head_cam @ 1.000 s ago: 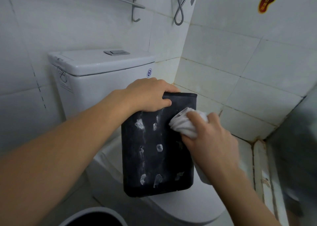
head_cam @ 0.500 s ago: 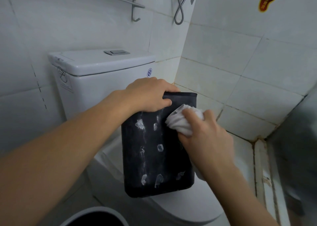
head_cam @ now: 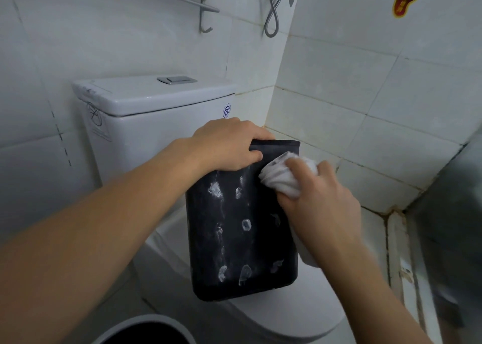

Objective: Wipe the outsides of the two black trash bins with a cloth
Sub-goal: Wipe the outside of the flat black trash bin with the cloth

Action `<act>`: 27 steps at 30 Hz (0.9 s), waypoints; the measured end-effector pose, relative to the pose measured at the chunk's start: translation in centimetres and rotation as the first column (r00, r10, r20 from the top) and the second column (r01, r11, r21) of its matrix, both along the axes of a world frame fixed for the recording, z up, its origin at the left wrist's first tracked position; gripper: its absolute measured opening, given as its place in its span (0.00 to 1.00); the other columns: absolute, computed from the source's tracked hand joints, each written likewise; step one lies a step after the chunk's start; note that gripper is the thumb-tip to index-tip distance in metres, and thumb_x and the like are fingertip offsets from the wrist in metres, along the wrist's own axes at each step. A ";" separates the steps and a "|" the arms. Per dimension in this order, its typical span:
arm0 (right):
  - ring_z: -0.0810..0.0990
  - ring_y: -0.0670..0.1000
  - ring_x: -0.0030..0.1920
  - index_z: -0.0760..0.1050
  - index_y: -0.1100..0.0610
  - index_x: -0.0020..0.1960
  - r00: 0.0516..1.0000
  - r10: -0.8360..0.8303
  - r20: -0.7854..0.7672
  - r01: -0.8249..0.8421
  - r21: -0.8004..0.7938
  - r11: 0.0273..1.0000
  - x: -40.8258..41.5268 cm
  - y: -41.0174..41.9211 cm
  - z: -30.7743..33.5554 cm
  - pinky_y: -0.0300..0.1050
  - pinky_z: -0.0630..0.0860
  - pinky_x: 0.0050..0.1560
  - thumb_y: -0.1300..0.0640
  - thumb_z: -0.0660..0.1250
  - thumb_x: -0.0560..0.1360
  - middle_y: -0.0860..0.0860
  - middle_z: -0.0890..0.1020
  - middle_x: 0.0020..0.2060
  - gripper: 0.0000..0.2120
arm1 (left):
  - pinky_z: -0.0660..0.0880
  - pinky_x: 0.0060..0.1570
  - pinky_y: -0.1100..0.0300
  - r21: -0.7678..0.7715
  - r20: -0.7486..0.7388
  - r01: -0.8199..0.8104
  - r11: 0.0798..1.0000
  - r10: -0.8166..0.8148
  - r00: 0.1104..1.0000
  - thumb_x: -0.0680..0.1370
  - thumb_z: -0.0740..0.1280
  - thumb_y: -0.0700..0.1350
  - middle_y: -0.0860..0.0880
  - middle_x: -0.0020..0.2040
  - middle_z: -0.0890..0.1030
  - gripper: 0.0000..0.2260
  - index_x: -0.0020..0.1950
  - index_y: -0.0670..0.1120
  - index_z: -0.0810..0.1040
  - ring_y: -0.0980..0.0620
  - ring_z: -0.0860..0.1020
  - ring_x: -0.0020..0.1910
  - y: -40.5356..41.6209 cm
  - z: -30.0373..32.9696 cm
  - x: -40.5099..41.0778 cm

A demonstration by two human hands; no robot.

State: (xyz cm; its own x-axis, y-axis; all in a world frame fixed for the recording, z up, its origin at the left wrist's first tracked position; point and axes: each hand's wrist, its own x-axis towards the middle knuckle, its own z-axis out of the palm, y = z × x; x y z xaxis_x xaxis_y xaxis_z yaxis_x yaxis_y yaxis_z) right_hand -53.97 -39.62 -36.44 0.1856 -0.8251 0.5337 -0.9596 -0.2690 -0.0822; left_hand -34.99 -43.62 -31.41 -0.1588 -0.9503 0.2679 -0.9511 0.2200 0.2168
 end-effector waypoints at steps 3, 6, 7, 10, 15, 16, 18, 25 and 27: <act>0.77 0.58 0.35 0.71 0.41 0.63 0.998 0.060 -0.032 -0.060 0.002 0.998 0.3 0.7 -0.7 0.43 0.63 0.30 0.41 0.67 0.72 0.49 0.69 0.45 0.19 | 0.70 0.55 0.56 0.007 -0.002 0.003 1.000 -0.003 1.000 0.78 0.65 0.56 0.51 0.64 0.78 0.20 0.69 0.70 0.69 0.47 0.75 0.62 -0.1 -0.1 0.1; 0.78 0.60 0.39 0.70 0.38 0.63 1.000 -0.001 0.023 0.001 -0.008 1.000 -0.4 -0.4 0.0 0.45 0.63 0.34 0.41 0.66 0.73 0.48 0.67 0.46 0.19 | 0.71 0.56 0.55 0.010 -0.005 0.013 1.000 -0.013 1.000 0.78 0.64 0.56 0.51 0.64 0.78 0.20 0.69 0.71 0.68 0.47 0.75 0.62 -0.1 -0.1 0.0; 0.78 0.61 0.41 0.70 0.37 0.64 0.998 -0.026 0.049 0.026 -0.010 1.000 -0.7 -0.9 0.3 0.45 0.63 0.36 0.41 0.66 0.74 0.48 0.68 0.47 0.19 | 0.72 0.57 0.54 0.008 -0.004 0.014 1.000 -0.014 1.000 0.78 0.64 0.56 0.51 0.64 0.78 0.21 0.69 0.71 0.68 0.46 0.75 0.62 0.0 0.0 -0.1; 0.78 0.63 0.44 0.70 0.38 0.65 0.988 -0.066 0.136 0.068 -0.013 0.998 -1.6 -2.1 1.0 0.46 0.64 0.39 0.41 0.65 0.74 0.51 0.73 0.52 0.19 | 0.72 0.54 0.54 0.014 -0.003 0.012 1.000 -0.012 1.000 0.78 0.65 0.56 0.52 0.64 0.78 0.21 0.70 0.71 0.68 0.47 0.75 0.61 0.0 0.0 -0.1; 0.77 0.61 0.41 0.69 0.38 0.65 0.996 -0.032 0.079 0.033 -0.010 0.999 -0.8 -0.7 0.8 0.45 0.63 0.36 0.41 0.64 0.74 0.50 0.71 0.50 0.19 | 0.71 0.54 0.55 0.016 0.000 0.014 1.000 -0.014 1.000 0.78 0.65 0.56 0.52 0.64 0.78 0.21 0.70 0.71 0.68 0.47 0.75 0.61 0.0 0.1 -0.1; 0.77 0.60 0.40 0.69 0.38 0.65 0.999 -0.008 0.035 0.008 -0.006 1.000 -0.5 -0.3 0.6 0.45 0.63 0.35 0.40 0.64 0.74 0.49 0.70 0.49 0.19 | 0.71 0.54 0.55 0.016 0.001 0.013 1.000 -0.013 1.000 0.78 0.64 0.56 0.52 0.64 0.78 0.21 0.69 0.71 0.68 0.47 0.75 0.61 0.1 0.1 -0.1; 0.78 0.59 0.40 0.68 0.37 0.65 1.000 0.017 -0.010 -0.017 0.016 1.000 -0.1 -0.1 0.5 0.45 0.64 0.34 0.40 0.63 0.74 0.48 0.67 0.48 0.20 | 0.71 0.56 0.55 0.014 0.002 0.014 1.000 -0.014 1.000 0.78 0.64 0.56 0.52 0.64 0.78 0.21 0.69 0.71 0.68 0.47 0.75 0.61 0.1 0.0 -0.1; 0.78 0.62 0.46 0.69 0.37 0.65 0.983 -0.056 0.173 0.056 0.005 0.998 -1.0 -2.5 1.7 0.47 0.66 0.40 0.40 0.64 0.74 0.51 0.72 0.53 0.20 | 0.71 0.56 0.55 -0.016 0.033 0.024 1.000 -0.024 0.999 0.79 0.64 0.55 0.51 0.65 0.78 0.21 0.70 0.70 0.68 0.46 0.75 0.63 0.3 0.3 -0.6; 0.78 0.61 0.45 0.69 0.38 0.65 0.984 -0.051 0.169 0.051 0.001 0.999 -0.8 -2.4 1.7 0.47 0.65 0.39 0.40 0.64 0.74 0.51 0.72 0.52 0.20 | 0.71 0.56 0.54 -0.014 0.035 0.022 1.000 -0.022 0.999 0.79 0.64 0.55 0.52 0.65 0.78 0.21 0.70 0.70 0.68 0.47 0.74 0.63 0.4 0.3 -0.5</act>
State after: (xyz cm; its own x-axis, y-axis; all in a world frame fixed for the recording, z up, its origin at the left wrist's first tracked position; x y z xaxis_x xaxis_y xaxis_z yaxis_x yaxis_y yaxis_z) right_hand -54.74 -42.00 -34.72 0.0503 -0.8292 0.5566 -0.9444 -0.2208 -0.2436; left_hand -35.50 -43.23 -31.07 -0.1891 -0.9425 0.2756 -0.9528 0.2440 0.1806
